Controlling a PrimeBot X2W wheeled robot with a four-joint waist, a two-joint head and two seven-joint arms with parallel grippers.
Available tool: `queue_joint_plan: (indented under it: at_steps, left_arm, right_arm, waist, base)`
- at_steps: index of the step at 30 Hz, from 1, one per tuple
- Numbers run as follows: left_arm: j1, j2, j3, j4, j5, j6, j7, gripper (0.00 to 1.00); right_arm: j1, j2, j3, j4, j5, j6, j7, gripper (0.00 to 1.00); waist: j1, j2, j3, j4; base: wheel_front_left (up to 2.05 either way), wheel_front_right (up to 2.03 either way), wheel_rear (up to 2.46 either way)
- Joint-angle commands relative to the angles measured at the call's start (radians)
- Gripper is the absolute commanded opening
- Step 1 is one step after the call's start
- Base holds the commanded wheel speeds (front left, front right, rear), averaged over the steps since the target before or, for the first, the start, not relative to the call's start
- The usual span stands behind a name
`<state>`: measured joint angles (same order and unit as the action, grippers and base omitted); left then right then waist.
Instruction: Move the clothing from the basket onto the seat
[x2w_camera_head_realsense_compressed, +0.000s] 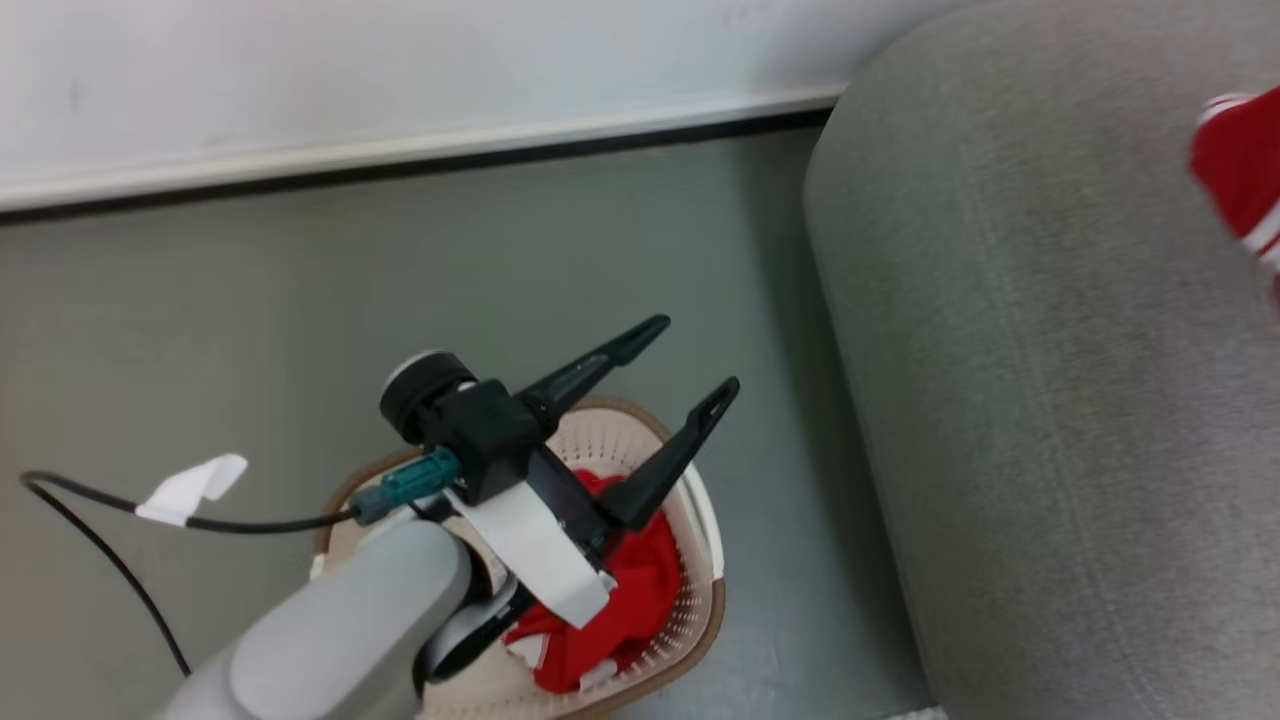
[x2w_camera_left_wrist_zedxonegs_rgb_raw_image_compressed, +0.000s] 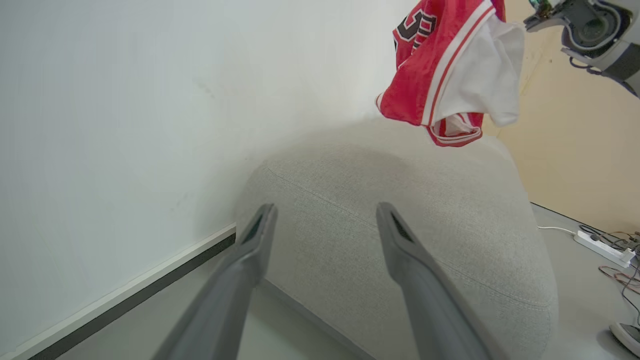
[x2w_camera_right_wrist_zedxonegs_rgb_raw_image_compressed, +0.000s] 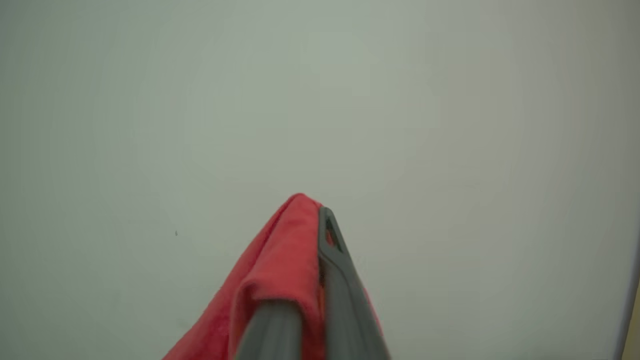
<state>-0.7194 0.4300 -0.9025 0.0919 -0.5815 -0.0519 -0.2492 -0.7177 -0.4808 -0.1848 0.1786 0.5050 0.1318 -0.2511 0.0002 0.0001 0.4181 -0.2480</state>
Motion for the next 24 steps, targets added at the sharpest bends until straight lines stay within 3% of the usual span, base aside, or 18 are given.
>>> queue_joint_plan:
  at_steps: [1, 5, 12, 24]
  left_arm:
    - [-0.014, 0.013, 0.007, -0.002, 0.007, -0.001, -0.005, 1.00]
    - [-0.037, 0.014, 0.015, -0.010, 0.012, -0.007, -0.006, 1.00]
    - [-0.047, 0.006, 0.021, 0.005, 0.019, -0.017, -0.011, 1.00]
    - [-0.050, 0.002, 0.031, 0.026, 0.023, -0.025, -0.016, 1.00]
  right_arm:
    - [-0.023, -0.018, -0.004, 0.017, 0.012, -0.002, 0.002, 0.00]
    - [-0.074, -0.064, 0.012, 0.127, 0.012, -0.002, 0.013, 0.00]
    - [-0.090, -0.074, 0.035, 0.291, -0.012, -0.002, 0.039, 0.00]
    - [-0.124, -0.097, 0.125, 0.575, -0.061, -0.002, 0.234, 0.00]
  waist:
    - [-0.0002, -0.0001, 0.064, 0.039]
    - [-0.0002, -0.0001, 0.120, 0.060]
    - [-0.0002, -0.0001, 0.161, 0.086]
    - [-0.0002, -0.0001, 0.176, 0.099]
  base:
    - [0.00, 0.00, 0.00]
    - [0.00, 0.00, 0.00]
    - [0.00, 0.00, 0.00]
    - [0.00, 0.00, 0.00]
